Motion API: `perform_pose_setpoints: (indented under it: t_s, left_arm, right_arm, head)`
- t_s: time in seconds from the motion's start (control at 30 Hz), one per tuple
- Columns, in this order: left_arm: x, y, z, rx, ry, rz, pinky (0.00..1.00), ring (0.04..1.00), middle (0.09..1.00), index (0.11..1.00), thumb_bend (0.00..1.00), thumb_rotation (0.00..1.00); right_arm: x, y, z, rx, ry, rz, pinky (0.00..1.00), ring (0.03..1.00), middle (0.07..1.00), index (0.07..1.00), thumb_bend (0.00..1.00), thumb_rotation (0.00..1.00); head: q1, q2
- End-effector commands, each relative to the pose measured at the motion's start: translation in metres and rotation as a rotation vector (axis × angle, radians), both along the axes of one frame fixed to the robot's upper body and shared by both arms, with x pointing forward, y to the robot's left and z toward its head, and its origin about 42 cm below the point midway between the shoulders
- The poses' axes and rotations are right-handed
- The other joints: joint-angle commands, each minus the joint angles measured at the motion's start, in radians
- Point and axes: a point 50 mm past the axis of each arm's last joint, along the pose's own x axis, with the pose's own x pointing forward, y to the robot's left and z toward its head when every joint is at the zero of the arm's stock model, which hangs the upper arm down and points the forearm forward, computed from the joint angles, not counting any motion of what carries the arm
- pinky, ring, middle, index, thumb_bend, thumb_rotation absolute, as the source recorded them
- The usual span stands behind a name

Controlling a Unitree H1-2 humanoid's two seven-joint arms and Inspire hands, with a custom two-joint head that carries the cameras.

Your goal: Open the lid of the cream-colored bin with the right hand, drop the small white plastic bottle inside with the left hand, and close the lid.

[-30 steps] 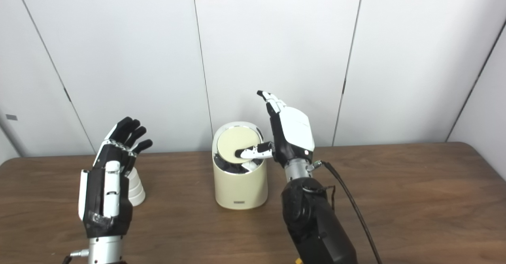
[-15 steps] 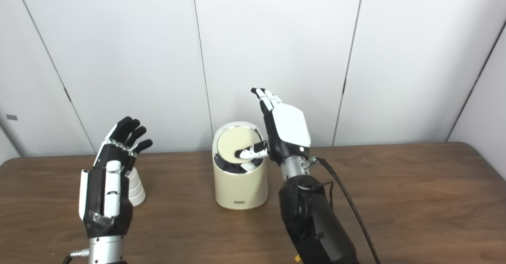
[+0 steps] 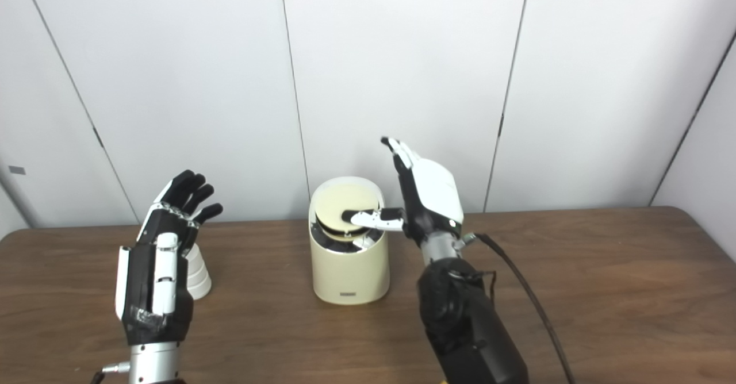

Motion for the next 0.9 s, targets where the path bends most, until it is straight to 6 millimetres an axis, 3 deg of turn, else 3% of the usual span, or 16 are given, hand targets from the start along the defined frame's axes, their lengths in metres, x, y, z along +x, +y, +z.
perform_pose_setpoints:
  t_s: [0.0, 0.17, 0.3, 0.53, 0.7, 0.87]
  left_arm:
    - [0.002, -0.003, 0.021, 0.002, -0.087, -0.002, 0.76, 0.843, 0.859, 0.856, 0.26, 0.77]
    - [0.002, -0.003, 0.021, -0.004, -0.085, -0.011, 0.77, 0.849, 0.861, 0.856, 0.27, 0.77]
    - [0.002, -0.004, 0.021, -0.002, -0.084, -0.011, 0.77, 0.849, 0.862, 0.856, 0.27, 0.78]
    - [0.001, -0.004, 0.02, -0.005, -0.081, -0.015, 0.77, 0.847, 0.861, 0.858, 0.27, 0.79]
    - [0.002, -0.003, 0.021, -0.005, -0.08, -0.013, 0.77, 0.845, 0.857, 0.856, 0.28, 0.79]
    - [0.002, 0.0, 0.02, 0.001, -0.081, -0.006, 0.76, 0.843, 0.858, 0.852, 0.27, 0.78]
  right_arm:
    - [0.0, 0.008, 0.027, 0.077, -0.084, 0.081, 0.75, 0.884, 0.929, 0.916, 0.77, 0.89]
    - [-0.004, 0.003, 0.028, 0.142, -0.075, 0.114, 0.77, 0.891, 0.925, 0.913, 0.81, 0.99]
    - [-0.006, 0.001, 0.028, 0.159, -0.076, 0.123, 0.76, 0.881, 0.916, 0.916, 0.81, 1.0]
    - [-0.013, -0.006, 0.024, 0.227, -0.113, 0.187, 0.76, 0.875, 0.908, 0.907, 0.74, 1.0]
    - [-0.029, -0.014, 0.027, 0.344, -0.181, 0.254, 0.86, 0.927, 0.927, 0.912, 0.82, 1.0]
    - [-0.051, -0.024, 0.03, 0.42, -0.293, 0.279, 0.83, 0.918, 0.918, 0.9, 0.83, 1.0]
  head:
    - [-0.001, -0.001]
    - [-0.001, -0.002]
    - [0.001, -0.001]
    - [0.004, 0.001]
    - [0.002, -0.001]
    - [-0.002, -0.004]
